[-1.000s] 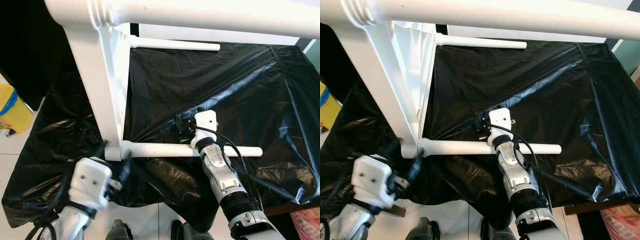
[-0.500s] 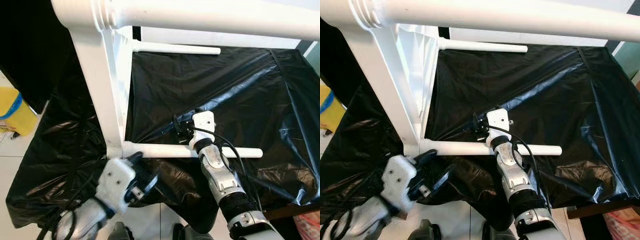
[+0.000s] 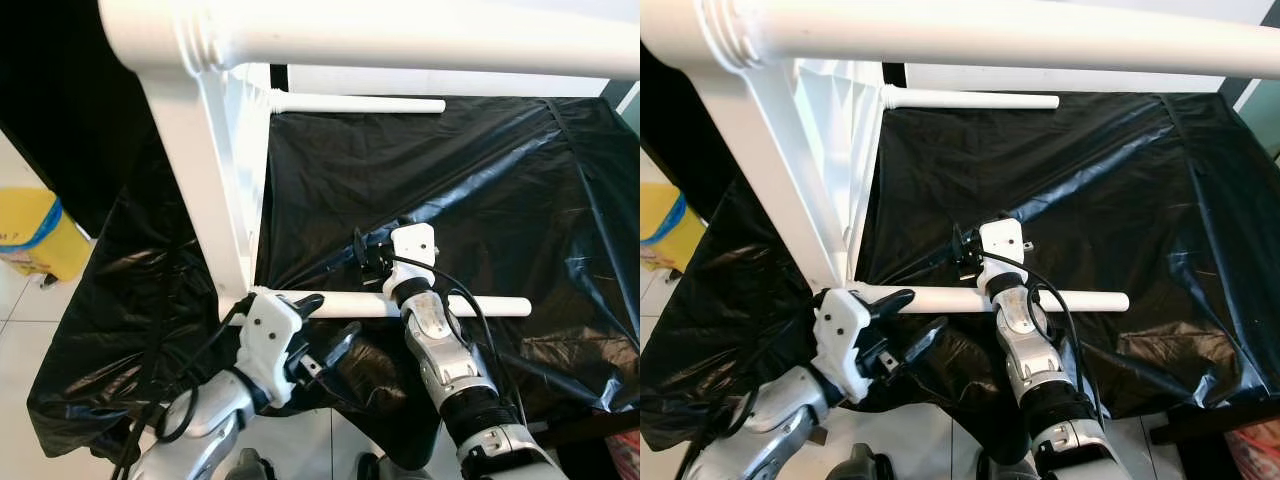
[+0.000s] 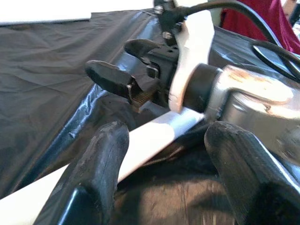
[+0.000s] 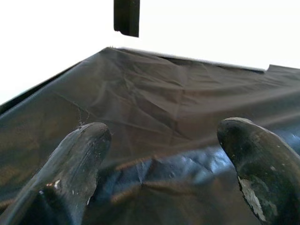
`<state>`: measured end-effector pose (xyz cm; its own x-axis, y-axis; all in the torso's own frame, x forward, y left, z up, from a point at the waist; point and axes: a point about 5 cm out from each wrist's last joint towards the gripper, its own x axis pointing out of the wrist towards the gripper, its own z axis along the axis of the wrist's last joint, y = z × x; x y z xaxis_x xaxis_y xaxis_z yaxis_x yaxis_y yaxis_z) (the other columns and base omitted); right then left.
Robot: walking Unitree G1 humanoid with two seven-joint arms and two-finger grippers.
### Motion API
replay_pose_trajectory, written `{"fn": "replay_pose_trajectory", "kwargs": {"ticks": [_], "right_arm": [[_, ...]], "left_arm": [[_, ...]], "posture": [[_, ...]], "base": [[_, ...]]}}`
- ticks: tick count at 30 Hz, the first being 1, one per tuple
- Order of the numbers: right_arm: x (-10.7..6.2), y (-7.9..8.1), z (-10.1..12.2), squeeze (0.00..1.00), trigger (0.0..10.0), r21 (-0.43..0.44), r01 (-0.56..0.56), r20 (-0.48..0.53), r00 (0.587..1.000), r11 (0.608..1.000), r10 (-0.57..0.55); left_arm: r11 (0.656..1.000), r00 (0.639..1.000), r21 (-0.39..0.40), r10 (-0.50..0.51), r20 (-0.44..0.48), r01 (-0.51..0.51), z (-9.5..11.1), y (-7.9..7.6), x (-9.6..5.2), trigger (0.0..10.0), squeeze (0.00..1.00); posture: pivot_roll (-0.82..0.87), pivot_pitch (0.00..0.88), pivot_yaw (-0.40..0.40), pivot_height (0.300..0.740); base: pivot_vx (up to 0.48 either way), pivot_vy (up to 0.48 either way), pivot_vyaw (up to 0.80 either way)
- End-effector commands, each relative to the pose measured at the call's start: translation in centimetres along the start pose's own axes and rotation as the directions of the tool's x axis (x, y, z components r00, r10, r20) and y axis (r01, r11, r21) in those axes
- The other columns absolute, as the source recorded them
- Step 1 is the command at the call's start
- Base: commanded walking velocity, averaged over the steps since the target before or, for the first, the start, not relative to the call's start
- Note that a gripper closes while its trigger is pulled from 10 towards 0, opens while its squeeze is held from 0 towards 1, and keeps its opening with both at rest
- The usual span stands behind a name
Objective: Building children table
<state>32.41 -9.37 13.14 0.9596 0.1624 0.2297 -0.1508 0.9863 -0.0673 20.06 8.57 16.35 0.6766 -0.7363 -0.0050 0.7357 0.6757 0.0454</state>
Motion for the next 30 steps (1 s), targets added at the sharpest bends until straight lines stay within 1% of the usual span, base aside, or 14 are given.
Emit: {"fn": "replay_pose_trajectory", "kwargs": {"ticks": [1,2,4,6,7,8,9,12,13,17,18,22,23,30], "right_arm": [[-0.4,-0.5,-0.1,0.0,10.0,-0.007,0.023,0.004,1.0,1.0,-0.023],[-0.4,-0.5,-0.1,0.0,10.0,-0.007,0.023,0.004,1.0,1.0,-0.023],[-0.6,-0.8,-0.2,0.0,10.0,-0.012,0.034,0.002,0.999,0.999,-0.034],[-0.6,-0.8,-0.2,0.0,10.0,-0.012,0.034,0.002,0.999,0.999,-0.034],[-0.7,-0.9,-0.1,0.0,10.0,-0.016,0.037,0.003,0.999,0.999,-0.037],[-0.7,-0.9,-0.1,0.0,10.0,-0.016,0.037,0.003,0.999,0.999,-0.037],[-0.7,-1.1,-0.1,0.0,10.0,-0.021,0.038,0.004,0.999,0.999,-0.038],[-0.7,-1.1,-0.1,0.0,10.0,-0.021,0.038,0.004,0.999,0.999,-0.038],[-0.7,-1.3,-0.1,0.0,10.0,-0.026,0.038,0.006,0.999,0.999,-0.038],[-0.6,-1.5,0.0,0.0,10.0,-0.033,0.037,0.007,0.999,0.999,-0.037],[-0.5,-1.5,0.0,0.0,10.0,-0.035,0.037,0.007,0.999,0.999,-0.037],[-0.5,-1.5,0.0,0.0,10.0,-0.038,0.038,0.008,0.999,0.999,-0.038],[-0.4,-1.9,0.1,0.0,10.0,-0.041,0.062,0.011,0.998,0.997,-0.061],[-0.4,-2.7,0.2,0.0,10.0,-0.048,0.128,0.019,0.992,0.991,-0.127]], "left_arm": [[0.997,0.997,-0.018,-0.075,-0.025,0.075,-0.7,-0.4,0.3,10.0,0.0],[0.997,0.997,-0.018,-0.075,-0.025,0.075,-0.7,-0.4,0.3,10.0,0.0],[0.995,0.997,-0.07,-0.073,-0.009,0.072,-0.9,-0.4,0.8,10.0,0.0],[0.995,0.997,-0.07,-0.073,-0.009,0.072,-0.9,-0.4,0.8,10.0,0.0],[0.992,0.998,-0.105,-0.063,0.004,0.063,-1.0,-0.4,1.2,10.0,0.0],[0.992,0.998,-0.105,-0.063,0.004,0.063,-1.0,-0.4,1.2,10.0,0.0],[0.988,0.998,-0.144,-0.061,0.013,0.062,-1.0,-0.4,1.5,10.0,0.0],[0.988,0.998,-0.144,-0.061,0.013,0.062,-1.0,-0.4,1.5,10.0,0.0],[0.983,0.997,-0.167,-0.07,0.019,0.072,-1.0,-0.6,2.0,10.0,0.0],[0.977,0.995,-0.187,-0.098,0.029,0.101,-0.7,-0.9,2.8,10.0,0.0],[0.979,0.994,-0.17,-0.108,0.03,0.112,-0.7,-1.0,3.4,10.0,0.0],[0.982,0.993,-0.146,-0.116,0.029,0.119,-0.7,-1.1,4.0,10.0,0.0],[0.988,0.995,-0.126,-0.091,0.028,0.094,-0.6,-0.7,4.6,10.0,0.0],[0.997,1.0,-0.073,-0.009,0.026,0.011,-0.7,0.3,5.8,10.0,0.0]], "posture": [[0.05,0.121,-0.005,0.74],[0.05,0.121,-0.005,0.74],[0.04,0.121,-0.009,0.74],[0.04,0.121,-0.009,0.74],[0.03,0.12,-0.012,0.74],[0.03,0.12,-0.012,0.74],[0.03,0.123,-0.021,0.74],[0.03,0.123,-0.021,0.74],[0.03,0.123,-0.025,0.74],[0.03,0.125,-0.03,0.74],[0.03,0.124,-0.031,0.74],[0.03,0.124,-0.031,0.74],[0.03,0.12,-0.028,0.74],[0.02,0.119,-0.023,0.74]], "base": [[0.0,0.0,0.0],[0.0,0.0,0.0],[0.0,0.0,0.0],[0.0,0.0,0.0],[0.0,0.0,0.0],[0.0,0.0,0.0],[0.0,0.0,0.0],[0.0,0.0,0.0],[0.0,0.0,0.0],[0.0,0.0,0.0],[0.0,0.0,0.0],[0.0,0.0,0.0],[0.0,0.0,0.0],[0.0,0.0,0.0]]}}
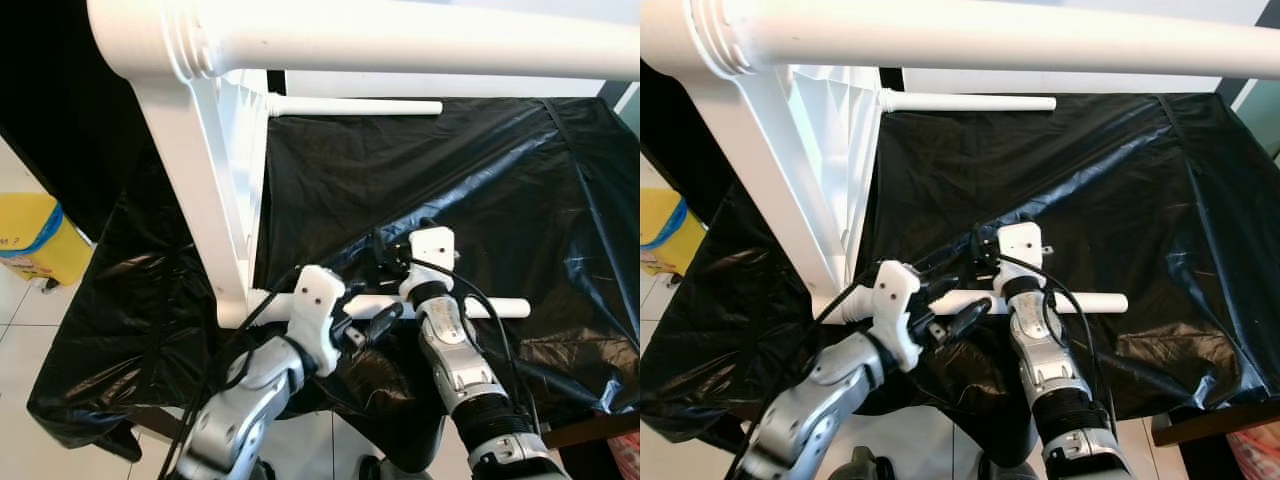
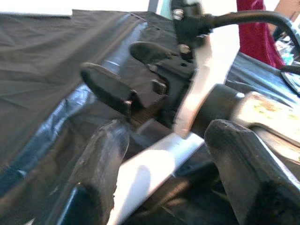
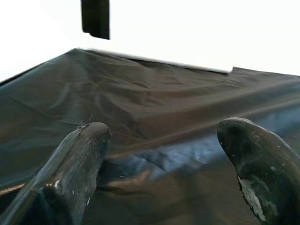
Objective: Building children table
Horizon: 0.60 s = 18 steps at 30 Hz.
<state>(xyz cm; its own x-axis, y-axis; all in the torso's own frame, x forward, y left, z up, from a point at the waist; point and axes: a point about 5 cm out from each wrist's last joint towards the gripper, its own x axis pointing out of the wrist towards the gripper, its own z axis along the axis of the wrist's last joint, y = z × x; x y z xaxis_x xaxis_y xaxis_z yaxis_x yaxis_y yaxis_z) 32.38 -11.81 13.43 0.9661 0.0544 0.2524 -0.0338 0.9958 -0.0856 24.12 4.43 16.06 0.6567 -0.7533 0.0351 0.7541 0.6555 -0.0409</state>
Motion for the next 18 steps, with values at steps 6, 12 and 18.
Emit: {"fn": "replay_pose_trajectory", "kwargs": {"ticks": [6,12,18], "right_arm": [[-0.1,-1.4,0.1,0.0,10.0,-0.009,0.09,0.006,0.996,0.996,-0.09],[-0.8,-2.5,0.1,0.0,10.0,0.021,0.181,0.01,0.983,0.983,-0.181],[-1.3,-2.6,0.5,0.0,10.0,0.052,0.191,0.036,0.981,0.98,-0.193]], "left_arm": [[0.99,0.992,0.065,0.125,-0.014,-0.124,-0.6,1.5,0.5,10.0,0.0],[0.954,0.963,0.135,0.267,0.032,-0.269,-0.4,3.1,1.7,10.0,0.0],[0.907,0.934,0.224,0.345,0.092,-0.357,-0.1,3.9,3.0,10.0,0.0]], "posture": [[0.01,0.121,-0.014,0.74],[-0.01,0.104,-0.014,0.74],[-0.03,0.082,-0.023,0.74]], "base": [[0.0,0.0,0.0],[0.0,0.0,0.0],[0.0,0.0,0.0]]}}
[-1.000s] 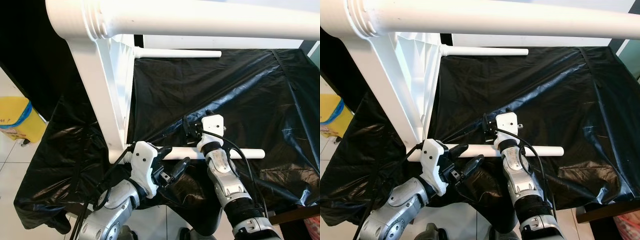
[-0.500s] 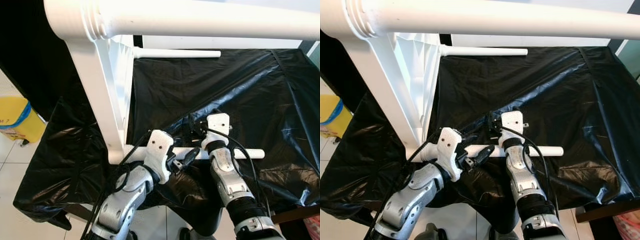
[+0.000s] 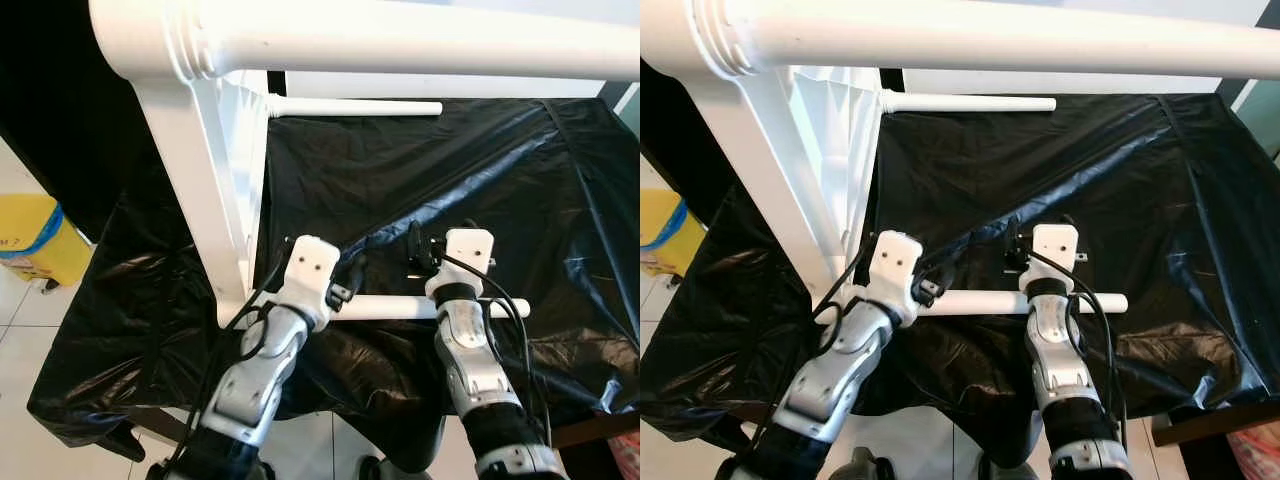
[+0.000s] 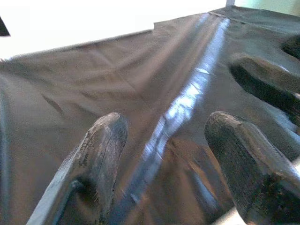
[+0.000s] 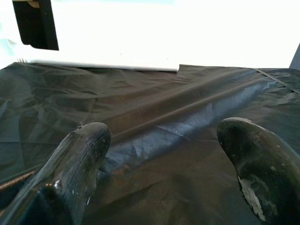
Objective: Building children table
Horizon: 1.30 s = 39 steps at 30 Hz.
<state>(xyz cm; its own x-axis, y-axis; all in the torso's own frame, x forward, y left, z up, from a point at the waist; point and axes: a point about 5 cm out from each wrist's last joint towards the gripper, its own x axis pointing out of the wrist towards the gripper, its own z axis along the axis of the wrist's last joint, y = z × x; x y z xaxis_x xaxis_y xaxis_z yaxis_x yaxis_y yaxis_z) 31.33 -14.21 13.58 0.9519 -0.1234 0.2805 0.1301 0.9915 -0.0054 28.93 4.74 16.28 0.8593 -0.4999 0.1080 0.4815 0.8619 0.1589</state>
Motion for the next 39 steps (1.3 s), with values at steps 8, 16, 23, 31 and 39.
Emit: {"fn": "replay_pose_trajectory", "kwargs": {"ticks": [8,16,23,31,39], "right_arm": [[0.0,-0.8,0.5,0.0,10.0,0.0,0.026,0.033,0.999,1.0,-0.026],[-0.1,-1.2,0.9,0.0,10.0,-0.014,0.035,0.049,0.998,0.999,-0.035],[-0.4,-0.9,1.0,0.0,10.0,-0.027,0.026,0.048,0.999,0.999,-0.024],[-0.8,-1.2,0.9,0.0,10.0,-0.045,0.031,0.042,0.999,0.998,-0.03],[-0.8,-1.3,0.9,0.0,10.0,-0.052,0.031,0.04,0.999,0.998,-0.029]], "left_arm": [[1.0,1.0,-0.003,0.022,0.001,-0.022,-0.6,-0.1,0.9,10.0,0.0],[0.999,0.999,-0.03,0.026,0.027,-0.026,-0.6,-0.2,1.8,10.0,0.0],[0.999,0.998,-0.041,0.025,0.049,-0.023,-0.6,-0.8,2.0,10.0,0.0],[0.998,0.998,-0.041,0.044,0.046,-0.043,-0.8,-0.2,2.0,10.0,0.0],[0.997,0.996,-0.042,0.073,0.044,-0.071,-1.0,0.3,2.2,10.0,0.0]], "posture": [[-0.04,0.06,-0.016,0.74],[-0.05,0.055,-0.016,0.74],[-0.06,0.06,-0.02,0.74],[-0.07,0.073,-0.014,0.74],[-0.07,0.076,-0.011,0.74]], "base": [[0.0,0.0,0.0],[0.0,0.0,0.0],[0.0,0.0,0.0],[0.0,-0.06,0.0],[0.0,-0.27,0.0]]}}
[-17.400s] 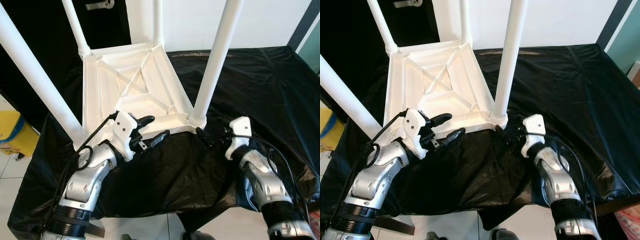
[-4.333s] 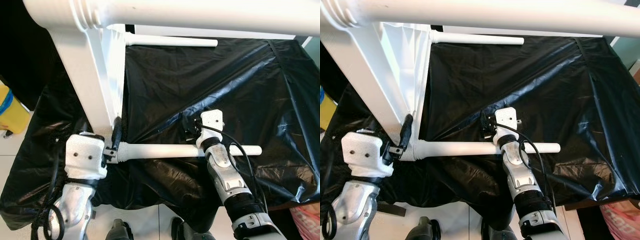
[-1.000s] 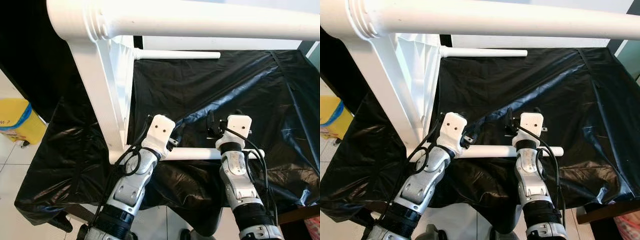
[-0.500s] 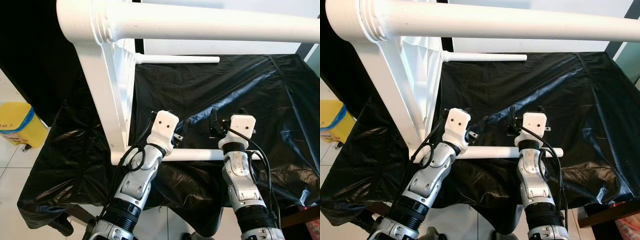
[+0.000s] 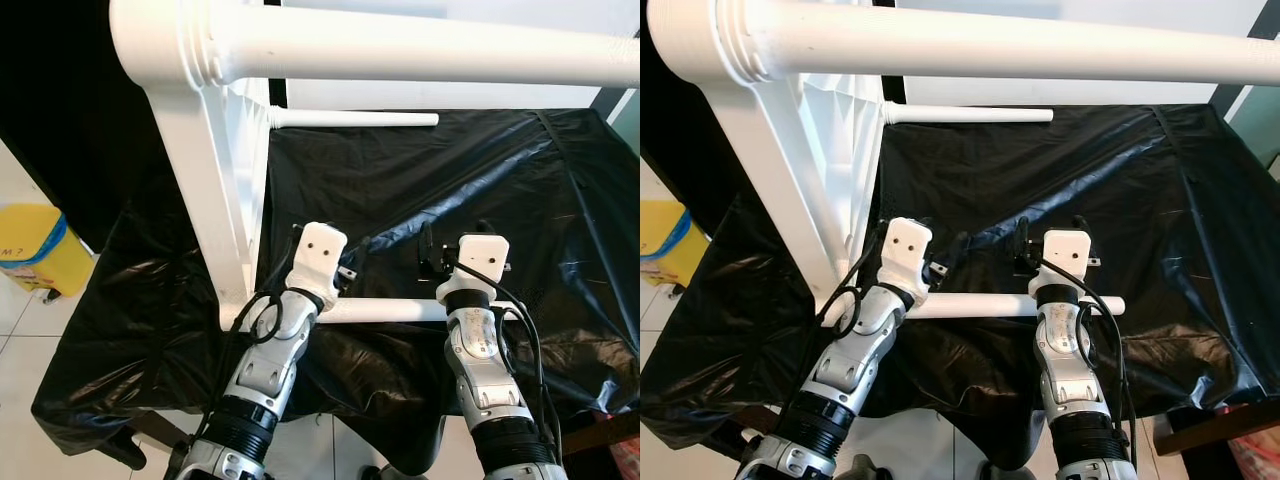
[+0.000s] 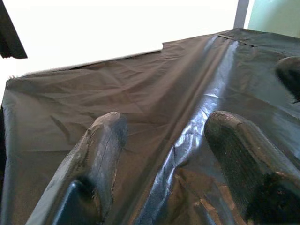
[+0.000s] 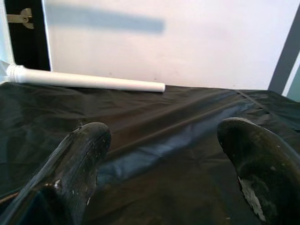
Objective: Building children table
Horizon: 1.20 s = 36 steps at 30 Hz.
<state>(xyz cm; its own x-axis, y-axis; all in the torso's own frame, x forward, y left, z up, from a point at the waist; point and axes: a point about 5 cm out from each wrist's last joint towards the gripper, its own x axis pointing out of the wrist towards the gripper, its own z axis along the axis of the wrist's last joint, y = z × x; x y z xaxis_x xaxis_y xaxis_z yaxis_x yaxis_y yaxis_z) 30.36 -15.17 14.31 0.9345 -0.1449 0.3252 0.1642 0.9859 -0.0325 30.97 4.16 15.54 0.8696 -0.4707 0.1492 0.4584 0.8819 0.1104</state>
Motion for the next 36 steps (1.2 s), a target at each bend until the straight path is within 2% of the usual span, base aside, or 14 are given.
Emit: {"fn": "replay_pose_trajectory", "kwargs": {"ticks": [1,19,26,29,36], "right_arm": [[-0.1,-0.2,-0.1,0.0,10.0,-0.017,0.005,-0.007,1.0,1.0,-0.005],[0.2,0.0,0.0,0.0,10.0,-0.018,-0.004,-0.01,1.0,1.0,0.004],[0.2,0.1,0.0,0.0,10.0,-0.018,-0.013,-0.01,1.0,1.0,0.013],[0.0,0.4,0.1,0.0,10.0,-0.016,-0.026,-0.012,1.0,1.0,0.026],[0.1,0.6,0.1,0.0,10.0,-0.011,-0.032,-0.013,0.999,0.999,0.032]], "left_arm": [[0.999,0.999,0.006,0.04,0.01,-0.04,0.1,0.1,0.2,10.0,0.0],[0.998,0.998,0.004,0.067,0.013,-0.067,0.2,0.8,0.5,10.0,0.0],[0.995,0.995,-0.029,0.099,0.024,-0.099,0.3,1.0,0.5,10.0,0.0],[0.988,0.989,-0.052,0.149,0.02,-0.148,0.3,1.5,0.5,10.0,0.0],[0.983,0.986,-0.074,0.169,0.019,-0.167,0.4,1.6,0.5,10.0,0.0]], "posture": [[-0.07,0.076,-0.011,0.74],[-0.06,0.085,-0.013,0.74],[-0.07,0.088,-0.015,0.74],[-0.07,0.092,-0.017,0.74],[-0.07,0.093,-0.02,0.74]], "base": [[0.0,-0.322,0.0],[0.0,-0.312,0.0],[0.0,0.0,0.0],[0.0,0.0,0.0],[0.0,0.0,0.0]]}}
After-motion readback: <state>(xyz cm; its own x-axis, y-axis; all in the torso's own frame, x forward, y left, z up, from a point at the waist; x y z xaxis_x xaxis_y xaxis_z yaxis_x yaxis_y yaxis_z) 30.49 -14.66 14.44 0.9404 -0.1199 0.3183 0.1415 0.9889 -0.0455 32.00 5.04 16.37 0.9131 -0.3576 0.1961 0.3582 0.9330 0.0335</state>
